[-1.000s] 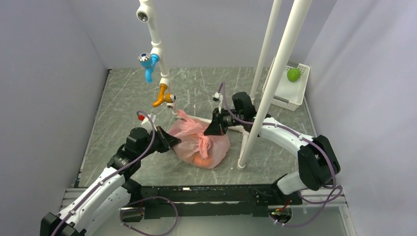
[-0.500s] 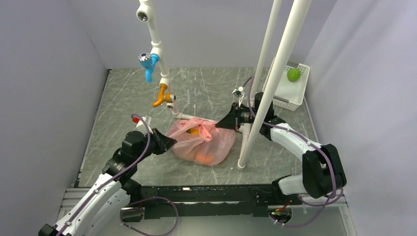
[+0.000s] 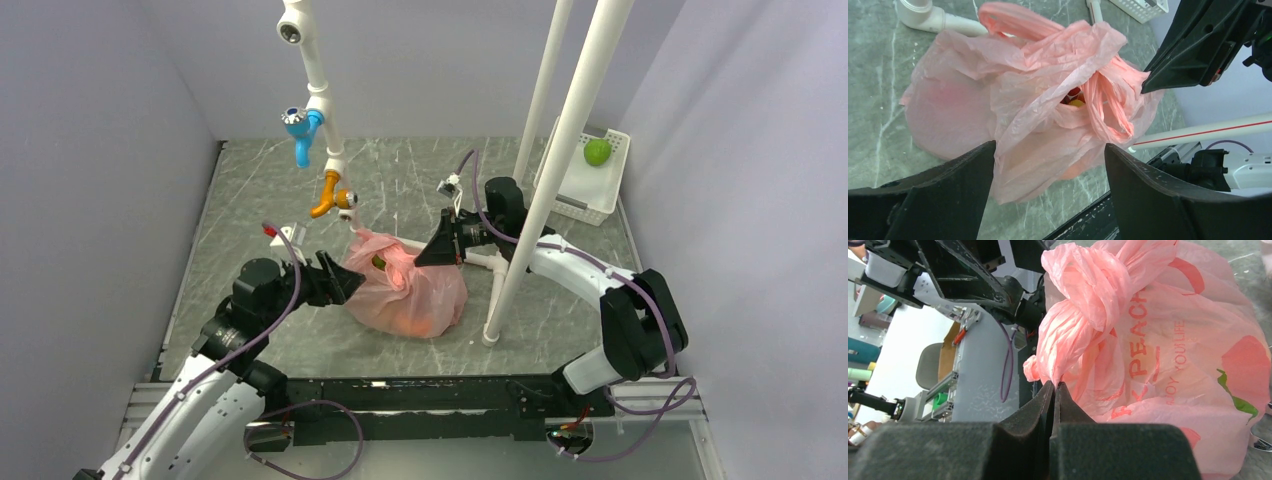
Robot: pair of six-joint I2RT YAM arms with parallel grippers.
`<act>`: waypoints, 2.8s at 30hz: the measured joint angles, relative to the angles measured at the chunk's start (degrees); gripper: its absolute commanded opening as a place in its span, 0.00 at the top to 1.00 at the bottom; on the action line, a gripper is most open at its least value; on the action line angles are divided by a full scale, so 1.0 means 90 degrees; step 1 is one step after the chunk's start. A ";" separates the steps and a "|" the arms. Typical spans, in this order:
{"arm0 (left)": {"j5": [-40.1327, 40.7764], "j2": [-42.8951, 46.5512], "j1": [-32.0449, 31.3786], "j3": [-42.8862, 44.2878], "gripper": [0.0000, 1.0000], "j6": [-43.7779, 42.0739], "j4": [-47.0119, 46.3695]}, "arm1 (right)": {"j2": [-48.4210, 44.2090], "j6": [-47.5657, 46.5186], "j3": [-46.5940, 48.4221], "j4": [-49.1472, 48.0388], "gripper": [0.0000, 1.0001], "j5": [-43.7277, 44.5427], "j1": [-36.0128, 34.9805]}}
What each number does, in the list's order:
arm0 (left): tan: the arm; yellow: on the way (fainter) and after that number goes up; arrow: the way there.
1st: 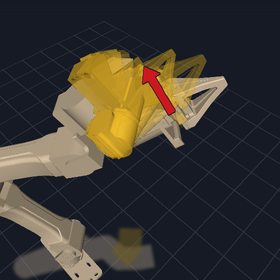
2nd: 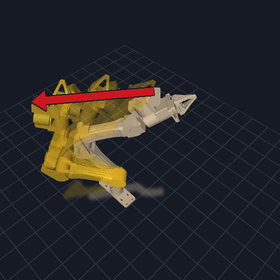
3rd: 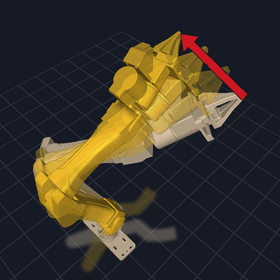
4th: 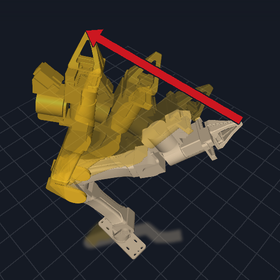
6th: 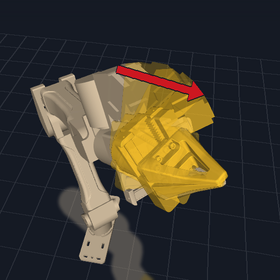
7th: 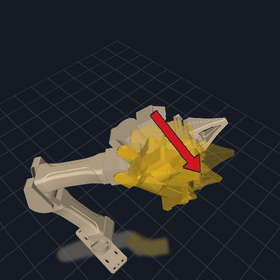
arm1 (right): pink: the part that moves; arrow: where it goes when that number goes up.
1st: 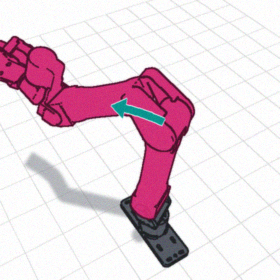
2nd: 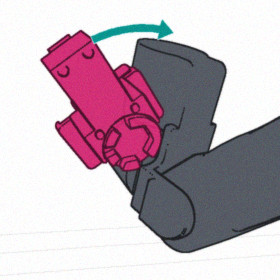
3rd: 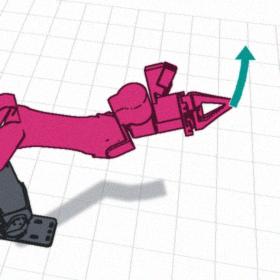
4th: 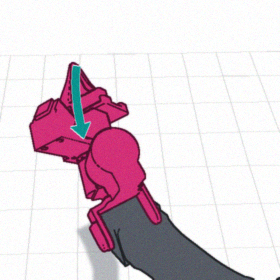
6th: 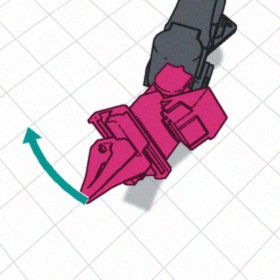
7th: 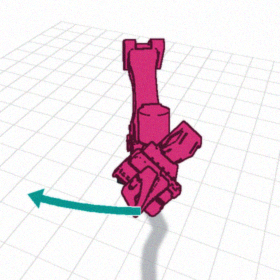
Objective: Take the fake fruits out of the plastic bag
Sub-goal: Untie the plastic bag at the center of the board.
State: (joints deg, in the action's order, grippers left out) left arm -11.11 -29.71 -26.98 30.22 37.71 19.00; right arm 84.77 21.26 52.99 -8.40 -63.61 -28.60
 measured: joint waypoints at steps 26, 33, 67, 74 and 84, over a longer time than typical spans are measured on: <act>0.1460 -0.0464 -0.0253 -0.0214 1.00 0.0872 -0.0308 | -0.0073 -0.0272 -0.0328 0.0265 1.00 -0.0039 0.0061; 0.1719 0.0102 -0.0267 -0.0318 1.00 0.0962 0.0053 | -0.1049 0.0338 -0.1200 -0.0330 1.00 0.0476 0.1044; 0.0342 -0.0333 -0.0240 0.0792 0.07 -0.0267 0.0364 | -0.0578 -0.0316 0.0034 0.0622 1.00 -0.0546 0.0168; 0.0607 -0.0515 -0.0299 0.0729 0.05 -0.0969 0.0182 | -0.0571 -0.0369 -0.0015 0.0665 1.00 -0.0663 0.0148; 0.0937 0.0100 -0.0318 -0.0233 0.06 -0.1486 -0.1027 | -0.0508 -0.0444 -0.0012 0.0729 1.00 -0.0780 0.0131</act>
State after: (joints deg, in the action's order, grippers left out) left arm -2.68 -28.82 -29.85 28.12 24.34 9.76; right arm 80.20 17.26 52.88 -1.85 -70.63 -27.42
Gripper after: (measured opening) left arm 0.963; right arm 0.026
